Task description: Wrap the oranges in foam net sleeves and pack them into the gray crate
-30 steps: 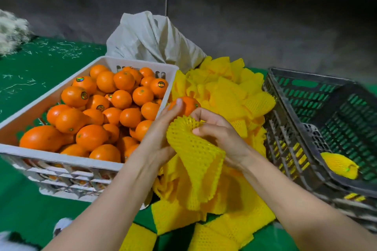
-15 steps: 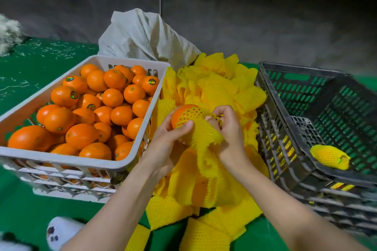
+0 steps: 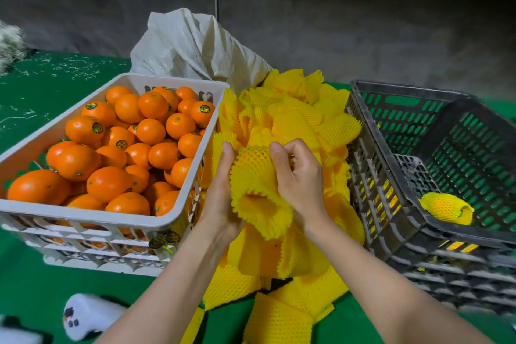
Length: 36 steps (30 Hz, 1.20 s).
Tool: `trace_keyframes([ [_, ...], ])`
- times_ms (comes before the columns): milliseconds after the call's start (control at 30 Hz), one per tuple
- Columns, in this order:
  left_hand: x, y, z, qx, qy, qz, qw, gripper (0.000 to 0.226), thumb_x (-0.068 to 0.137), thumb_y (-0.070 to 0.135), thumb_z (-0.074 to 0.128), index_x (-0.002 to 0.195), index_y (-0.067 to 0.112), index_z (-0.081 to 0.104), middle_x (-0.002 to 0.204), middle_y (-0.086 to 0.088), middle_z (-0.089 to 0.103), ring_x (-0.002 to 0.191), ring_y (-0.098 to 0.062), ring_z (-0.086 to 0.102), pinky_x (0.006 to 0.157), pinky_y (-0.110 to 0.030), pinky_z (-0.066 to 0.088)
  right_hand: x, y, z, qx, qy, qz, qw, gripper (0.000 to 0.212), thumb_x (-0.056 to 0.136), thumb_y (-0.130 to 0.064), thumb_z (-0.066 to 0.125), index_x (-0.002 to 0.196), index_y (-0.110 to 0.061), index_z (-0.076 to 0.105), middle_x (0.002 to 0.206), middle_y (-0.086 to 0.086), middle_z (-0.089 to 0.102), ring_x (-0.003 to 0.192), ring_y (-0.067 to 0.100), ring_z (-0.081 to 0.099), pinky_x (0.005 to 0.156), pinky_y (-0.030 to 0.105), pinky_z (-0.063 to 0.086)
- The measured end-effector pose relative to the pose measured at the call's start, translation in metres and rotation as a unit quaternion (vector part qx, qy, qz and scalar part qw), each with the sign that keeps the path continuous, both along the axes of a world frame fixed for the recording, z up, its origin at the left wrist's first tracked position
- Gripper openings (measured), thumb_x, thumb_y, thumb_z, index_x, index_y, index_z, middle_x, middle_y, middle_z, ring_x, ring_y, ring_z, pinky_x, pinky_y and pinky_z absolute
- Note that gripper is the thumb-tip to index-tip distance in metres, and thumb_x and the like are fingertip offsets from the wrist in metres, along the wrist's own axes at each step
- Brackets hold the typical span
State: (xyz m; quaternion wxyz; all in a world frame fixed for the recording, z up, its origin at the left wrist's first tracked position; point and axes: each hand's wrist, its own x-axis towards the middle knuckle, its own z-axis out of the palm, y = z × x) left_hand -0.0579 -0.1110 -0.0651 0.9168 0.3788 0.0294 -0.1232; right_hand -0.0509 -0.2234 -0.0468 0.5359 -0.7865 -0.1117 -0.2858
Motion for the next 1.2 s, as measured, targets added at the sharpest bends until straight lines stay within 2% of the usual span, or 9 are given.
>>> trace_keyframes([
  [400, 0.001, -0.002, 0.002, -0.010, -0.033, -0.024, 0.999, 0.051, 0.069, 0.054, 0.059, 0.084, 0.010, 0.078, 0.094, -0.013, 0.073, 0.087, -0.025, 0.071, 0.071, -0.036, 0.058, 0.015, -0.010, -0.002, 0.073, 0.100, 0.053, 0.991, 0.036, 0.090, -0.021, 0.057, 0.057, -0.017, 0.046, 0.049, -0.005, 0.037, 0.044, 0.003, 0.034, 0.048, 0.021, 0.025],
  [533, 0.003, -0.003, 0.004, -0.006, -0.014, 0.001, 1.000, 0.046, 0.069, 0.051, 0.058, 0.078, 0.011, 0.079, 0.089, -0.012, 0.073, 0.081, -0.023, 0.071, 0.068, -0.035, 0.059, 0.010, -0.007, -0.002, 0.082, 0.125, 0.125, 0.981, 0.024, 0.096, -0.017, 0.047, 0.081, -0.013, 0.064, 0.072, -0.006, 0.061, 0.066, 0.000, 0.053, 0.062, 0.021, 0.041],
  [700, 0.008, 0.000, 0.003, 0.058, 0.039, 0.117, 0.991, 0.034, 0.087, 0.043, 0.057, 0.112, 0.022, 0.065, 0.098, -0.006, 0.074, 0.086, -0.019, 0.071, 0.069, -0.035, 0.057, 0.005, -0.013, 0.010, 0.145, 0.323, 0.147, 0.923, 0.052, 0.097, -0.043, 0.035, 0.062, -0.026, 0.070, 0.057, -0.013, 0.066, 0.055, -0.002, 0.061, 0.058, 0.018, 0.050],
  [767, 0.011, -0.002, 0.002, 0.104, 0.044, 0.147, 0.983, 0.014, 0.089, 0.042, 0.057, 0.091, 0.031, 0.065, 0.076, 0.003, 0.075, 0.072, -0.014, 0.072, 0.061, -0.030, 0.055, 0.001, -0.013, 0.014, 0.145, 0.382, 0.182, 0.894, 0.059, 0.093, -0.056, 0.024, 0.080, -0.029, 0.074, 0.083, -0.007, 0.073, 0.079, 0.005, 0.068, 0.076, 0.024, 0.054],
  [900, 0.014, -0.003, 0.002, 0.249, -0.030, 0.249, 0.935, 0.051, 0.091, 0.042, 0.056, 0.047, 0.019, 0.050, 0.050, 0.000, 0.053, 0.047, -0.017, 0.051, 0.059, -0.027, 0.038, -0.006, -0.003, 0.008, 0.065, 0.343, 0.137, 0.927, 0.078, 0.078, -0.067, 0.019, 0.142, -0.024, 0.037, 0.144, -0.003, 0.040, 0.134, 0.019, 0.035, 0.103, 0.028, 0.027],
  [1033, 0.016, -0.001, 0.003, 0.425, -0.167, 0.329, 0.827, 0.060, 0.092, 0.033, 0.059, 0.045, 0.022, 0.023, 0.038, 0.007, 0.021, 0.040, -0.009, 0.019, 0.048, -0.025, 0.012, -0.008, -0.005, 0.001, 0.066, 0.312, 0.112, 0.941, 0.075, 0.079, -0.070, 0.024, 0.136, -0.024, 0.042, 0.104, -0.014, 0.041, 0.104, 0.001, 0.039, 0.087, 0.023, 0.027],
  [1067, 0.016, -0.002, 0.004, 0.423, -0.176, 0.336, 0.823, 0.060, 0.092, 0.031, 0.060, 0.047, 0.019, 0.023, 0.038, 0.006, 0.021, 0.041, -0.009, 0.018, 0.048, -0.026, 0.012, -0.007, -0.005, 0.001, 0.090, 0.312, 0.097, 0.941, 0.065, 0.084, -0.066, 0.029, 0.126, -0.021, 0.050, 0.091, -0.011, 0.032, 0.083, 0.001, 0.030, 0.085, 0.025, 0.032],
  [1133, 0.017, -0.003, 0.005, 0.381, -0.170, 0.338, 0.844, 0.058, 0.090, 0.028, 0.063, 0.048, 0.018, 0.024, 0.040, 0.008, 0.019, 0.043, -0.008, 0.016, 0.049, -0.030, 0.014, -0.007, -0.003, -0.003, 0.181, 0.307, 0.098, 0.929, 0.041, 0.090, -0.055, 0.042, 0.103, -0.019, 0.057, 0.111, -0.018, 0.051, 0.104, -0.004, 0.045, 0.092, 0.038, 0.041],
  [1200, 0.019, -0.002, 0.004, 0.334, -0.164, 0.327, 0.869, 0.055, 0.088, 0.026, 0.065, 0.047, 0.016, 0.028, 0.043, 0.008, 0.021, 0.045, -0.009, 0.017, 0.049, -0.032, 0.015, -0.003, -0.002, -0.003, 0.243, 0.313, 0.120, 0.910, 0.023, 0.089, -0.047, 0.050, 0.089, -0.035, 0.070, 0.089, -0.013, 0.070, 0.102, 0.009, 0.058, 0.098, 0.046, 0.043],
])
